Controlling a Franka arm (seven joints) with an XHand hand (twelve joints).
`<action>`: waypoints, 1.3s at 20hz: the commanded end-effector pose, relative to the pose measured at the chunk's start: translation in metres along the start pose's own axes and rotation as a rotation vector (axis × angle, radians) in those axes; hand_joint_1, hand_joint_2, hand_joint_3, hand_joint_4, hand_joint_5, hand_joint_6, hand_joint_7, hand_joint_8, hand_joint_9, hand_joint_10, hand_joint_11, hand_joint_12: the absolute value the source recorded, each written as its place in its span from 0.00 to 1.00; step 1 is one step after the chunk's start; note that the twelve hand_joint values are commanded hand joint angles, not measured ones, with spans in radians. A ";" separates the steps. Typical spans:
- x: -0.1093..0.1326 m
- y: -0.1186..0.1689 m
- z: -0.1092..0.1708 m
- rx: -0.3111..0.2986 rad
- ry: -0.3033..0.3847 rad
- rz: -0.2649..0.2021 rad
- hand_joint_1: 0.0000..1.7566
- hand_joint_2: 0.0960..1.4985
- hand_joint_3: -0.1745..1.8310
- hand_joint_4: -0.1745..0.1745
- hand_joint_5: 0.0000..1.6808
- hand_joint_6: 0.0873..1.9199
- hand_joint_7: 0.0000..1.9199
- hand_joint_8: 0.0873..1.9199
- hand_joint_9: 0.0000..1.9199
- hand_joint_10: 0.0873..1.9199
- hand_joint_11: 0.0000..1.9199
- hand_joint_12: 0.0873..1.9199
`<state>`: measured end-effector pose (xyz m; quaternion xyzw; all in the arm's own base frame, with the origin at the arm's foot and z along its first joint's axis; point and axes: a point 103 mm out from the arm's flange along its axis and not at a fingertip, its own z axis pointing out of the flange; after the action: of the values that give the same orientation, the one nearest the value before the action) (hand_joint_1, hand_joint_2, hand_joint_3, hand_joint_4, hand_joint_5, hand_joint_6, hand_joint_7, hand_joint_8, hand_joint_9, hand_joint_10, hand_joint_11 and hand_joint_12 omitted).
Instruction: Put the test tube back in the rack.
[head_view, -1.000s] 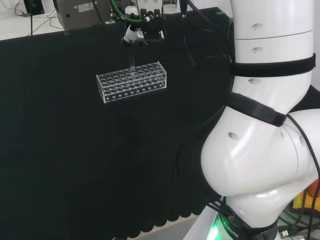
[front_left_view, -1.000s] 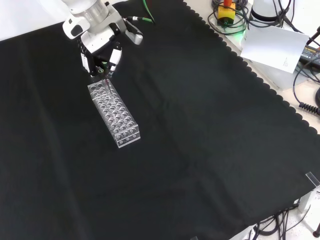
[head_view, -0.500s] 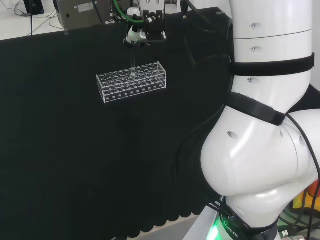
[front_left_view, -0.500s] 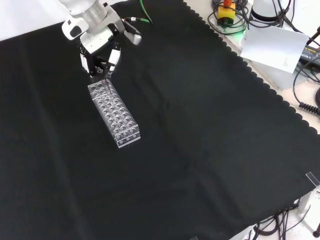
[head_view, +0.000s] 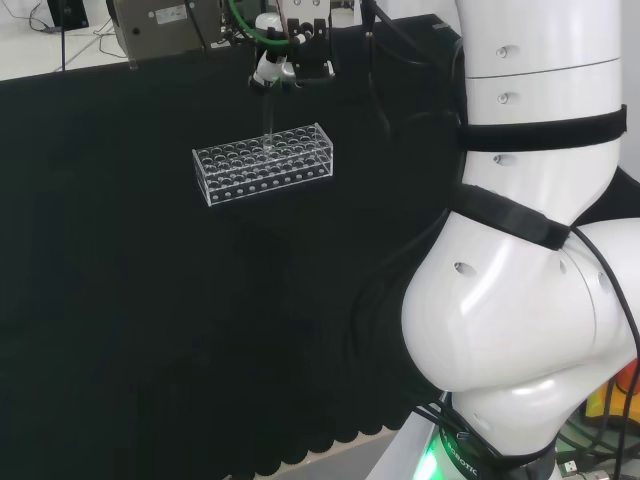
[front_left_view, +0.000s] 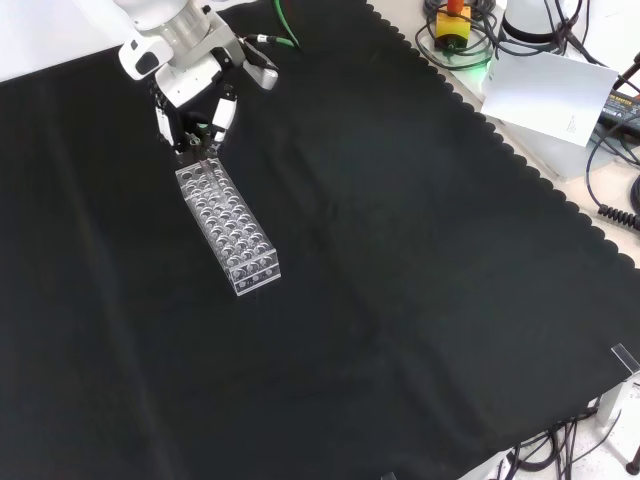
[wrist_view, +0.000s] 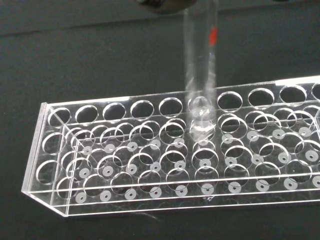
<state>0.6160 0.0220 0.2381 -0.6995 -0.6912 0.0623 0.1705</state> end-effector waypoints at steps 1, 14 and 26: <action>-0.002 0.002 -0.007 -0.011 0.011 0.022 0.81 0.67 0.00 0.00 0.77 0.08 0.71 0.34 0.80 0.00 0.77 0.36; -0.002 -0.001 -0.008 -0.001 0.019 0.009 0.81 0.67 0.00 0.00 0.77 0.08 0.71 0.34 0.80 0.00 0.77 0.36; -0.001 0.004 0.002 0.017 0.038 -0.001 0.81 0.67 0.00 0.00 0.77 0.08 0.71 0.33 0.80 0.00 0.77 0.36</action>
<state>0.6200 0.0230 0.2359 -0.7000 -0.6874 0.0557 0.1854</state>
